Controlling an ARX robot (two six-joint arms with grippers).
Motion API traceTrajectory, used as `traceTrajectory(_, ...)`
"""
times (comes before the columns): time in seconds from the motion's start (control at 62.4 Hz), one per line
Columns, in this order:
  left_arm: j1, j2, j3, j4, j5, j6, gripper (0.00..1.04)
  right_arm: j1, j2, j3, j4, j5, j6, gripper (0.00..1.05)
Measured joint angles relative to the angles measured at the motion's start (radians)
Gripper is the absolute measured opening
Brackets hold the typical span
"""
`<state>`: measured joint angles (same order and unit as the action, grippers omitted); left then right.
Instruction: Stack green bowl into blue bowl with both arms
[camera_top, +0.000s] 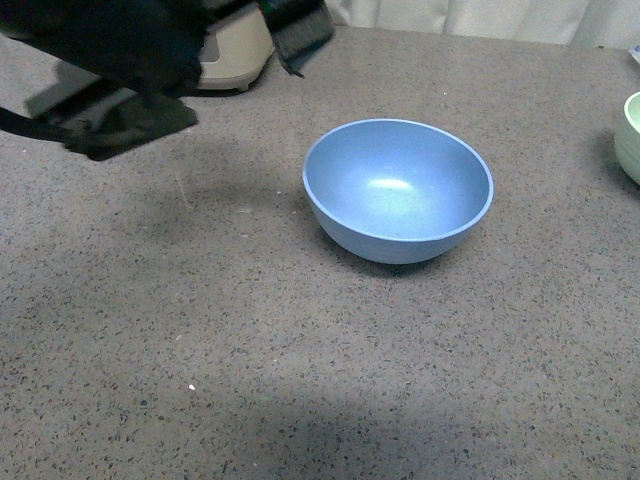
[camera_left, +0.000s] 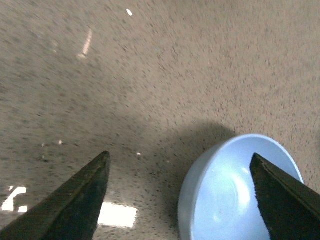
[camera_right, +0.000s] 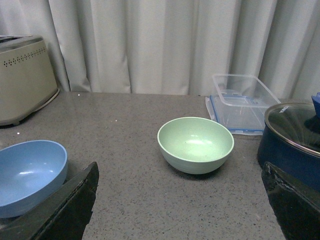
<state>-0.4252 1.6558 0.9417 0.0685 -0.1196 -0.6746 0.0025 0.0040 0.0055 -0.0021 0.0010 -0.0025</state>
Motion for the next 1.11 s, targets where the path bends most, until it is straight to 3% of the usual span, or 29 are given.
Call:
traceTrajectory(0.048, 0.037, -0.063, -0.057, 0.026, 0.007, 0.010, 1.00, 0.000, 0.000, 0.000, 0.000, 0.000, 0.000, 0.95)
traceTrajectory(0.224, 0.238, -0.327, -0.325, 0.050, 0.019, 0.025, 0.98, 0.000, 0.000, 0.000, 0.000, 0.000, 0.000, 0.95)
traceTrajectory(0.465, 0.326, -0.644, -0.542, 0.040, 0.018, 0.086, 0.97, 0.000, 0.000, 0.000, 0.000, 0.000, 0.000, 0.95)
traceTrajectory(0.577, 0.346, -0.678, -0.744, 0.539, 0.045, 0.388, 0.76, 0.000, 0.000, 0.000, 0.000, 0.000, 0.000, 0.95)
traceTrajectory(0.657, 0.386, -0.715, -0.793, 0.672, 0.108, 0.523, 0.63, 0.000, 0.000, 0.000, 0.000, 0.000, 0.000, 0.95)
traceTrajectory(0.817, 0.423, -0.825, -0.836, 0.657, 0.116, 0.629, 0.34, 0.000, 0.000, 0.000, 0.000, 0.001, 0.000, 0.95)
traceTrajectory(0.945, 0.423, -0.930, -0.877, 0.584, 0.120, 0.654, 0.04, 0.000, 0.000, 0.000, 0.000, 0.001, 0.000, 0.95)
traceTrajectory(1.106, 0.423, -0.989, -0.922, 0.575, 0.120, 0.665, 0.04, 0.000, 0.000, 0.000, 0.000, 0.001, 0.000, 0.95)
